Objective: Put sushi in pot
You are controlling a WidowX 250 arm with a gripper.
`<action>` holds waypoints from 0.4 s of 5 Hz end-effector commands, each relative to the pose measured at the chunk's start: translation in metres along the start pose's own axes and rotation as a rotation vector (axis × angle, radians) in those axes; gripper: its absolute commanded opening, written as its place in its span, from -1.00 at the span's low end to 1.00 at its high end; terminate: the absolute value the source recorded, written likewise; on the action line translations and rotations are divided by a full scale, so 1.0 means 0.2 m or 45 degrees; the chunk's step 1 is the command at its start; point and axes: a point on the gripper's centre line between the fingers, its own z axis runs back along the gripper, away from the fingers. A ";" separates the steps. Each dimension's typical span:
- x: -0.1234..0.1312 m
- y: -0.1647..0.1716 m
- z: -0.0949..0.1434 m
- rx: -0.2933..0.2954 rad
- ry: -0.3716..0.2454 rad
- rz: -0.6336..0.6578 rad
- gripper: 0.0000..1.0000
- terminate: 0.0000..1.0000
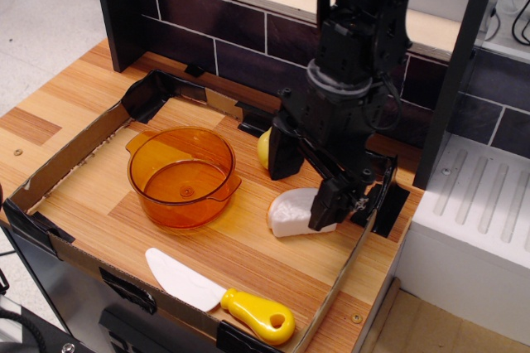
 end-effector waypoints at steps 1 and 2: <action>0.06 0.01 -0.03 0.003 -0.023 -0.030 1.00 -1.00; 0.06 0.03 -0.09 -0.015 0.009 -0.016 1.00 -1.00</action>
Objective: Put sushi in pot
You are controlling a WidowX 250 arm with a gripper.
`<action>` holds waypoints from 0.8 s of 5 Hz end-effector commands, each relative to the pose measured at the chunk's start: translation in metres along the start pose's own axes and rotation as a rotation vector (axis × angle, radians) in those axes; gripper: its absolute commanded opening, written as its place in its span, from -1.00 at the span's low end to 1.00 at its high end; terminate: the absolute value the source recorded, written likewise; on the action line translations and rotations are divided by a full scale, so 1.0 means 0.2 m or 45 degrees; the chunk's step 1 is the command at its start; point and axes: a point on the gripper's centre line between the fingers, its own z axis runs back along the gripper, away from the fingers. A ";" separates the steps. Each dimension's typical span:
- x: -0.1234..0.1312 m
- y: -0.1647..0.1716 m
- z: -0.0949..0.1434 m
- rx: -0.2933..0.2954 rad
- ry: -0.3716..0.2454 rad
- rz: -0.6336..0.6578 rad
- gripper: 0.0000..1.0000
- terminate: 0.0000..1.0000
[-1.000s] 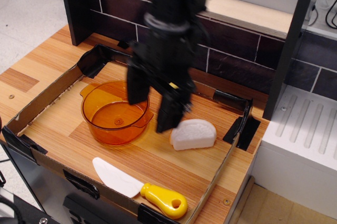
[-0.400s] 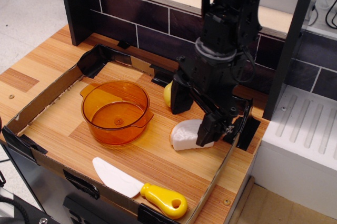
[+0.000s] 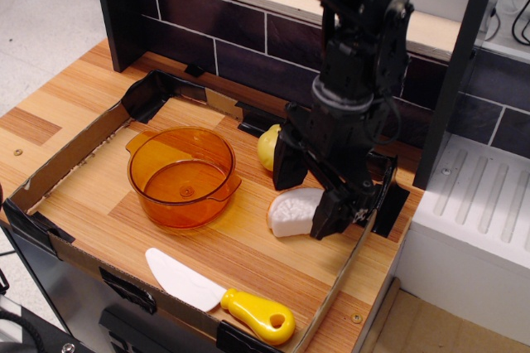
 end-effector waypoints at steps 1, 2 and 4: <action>0.03 0.03 -0.03 0.031 -0.039 0.022 1.00 -1.00; 0.00 0.01 -0.03 0.026 -0.043 0.007 -1.00 -1.00; -0.09 0.03 0.12 0.000 -0.156 0.029 -1.00 -1.00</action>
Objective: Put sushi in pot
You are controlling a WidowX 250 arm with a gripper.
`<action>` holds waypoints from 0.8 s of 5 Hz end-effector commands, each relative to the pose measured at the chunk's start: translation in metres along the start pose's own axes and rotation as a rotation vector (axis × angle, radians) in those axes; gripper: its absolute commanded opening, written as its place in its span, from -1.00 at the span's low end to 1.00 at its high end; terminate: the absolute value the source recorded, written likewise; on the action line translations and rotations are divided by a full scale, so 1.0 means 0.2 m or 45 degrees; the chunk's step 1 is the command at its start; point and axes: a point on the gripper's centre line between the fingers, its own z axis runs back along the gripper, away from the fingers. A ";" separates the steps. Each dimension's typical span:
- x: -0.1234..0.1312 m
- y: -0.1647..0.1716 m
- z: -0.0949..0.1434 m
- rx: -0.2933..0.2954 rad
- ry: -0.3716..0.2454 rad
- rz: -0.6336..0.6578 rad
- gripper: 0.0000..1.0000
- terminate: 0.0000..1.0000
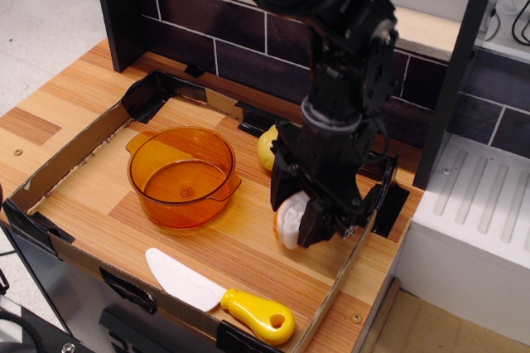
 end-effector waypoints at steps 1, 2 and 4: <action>-0.15 0.09 0.31 -0.025 -0.204 0.028 -1.00 -1.00; -0.25 0.22 0.37 -0.036 -0.236 0.058 -1.00 -1.00; -0.35 0.45 0.31 -0.016 -0.225 0.121 -1.00 -1.00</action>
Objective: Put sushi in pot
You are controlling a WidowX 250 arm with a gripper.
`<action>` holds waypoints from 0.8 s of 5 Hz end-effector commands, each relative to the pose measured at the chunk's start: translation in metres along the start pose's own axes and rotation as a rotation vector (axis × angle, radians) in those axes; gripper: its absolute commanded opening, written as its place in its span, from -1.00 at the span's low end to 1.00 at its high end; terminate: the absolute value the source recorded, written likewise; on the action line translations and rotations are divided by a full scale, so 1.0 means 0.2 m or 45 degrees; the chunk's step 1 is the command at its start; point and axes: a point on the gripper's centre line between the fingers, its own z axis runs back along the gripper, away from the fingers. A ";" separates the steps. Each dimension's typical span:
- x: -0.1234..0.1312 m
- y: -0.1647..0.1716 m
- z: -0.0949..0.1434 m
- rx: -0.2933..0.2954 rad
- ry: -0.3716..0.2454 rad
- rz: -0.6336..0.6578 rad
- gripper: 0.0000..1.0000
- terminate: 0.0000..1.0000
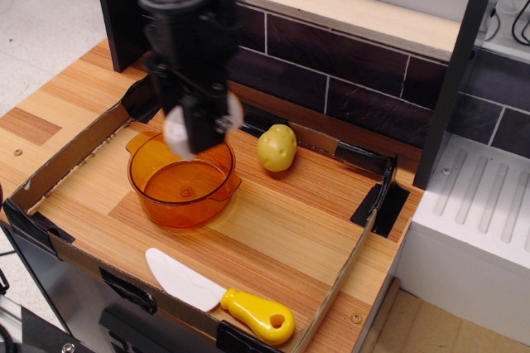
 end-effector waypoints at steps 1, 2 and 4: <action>-0.03 0.13 -0.07 0.031 0.043 0.037 -1.00 -1.00; -0.03 0.13 -0.16 0.065 0.096 0.015 -1.00 -1.00; -0.04 0.10 -0.27 0.130 0.108 0.013 -1.00 -1.00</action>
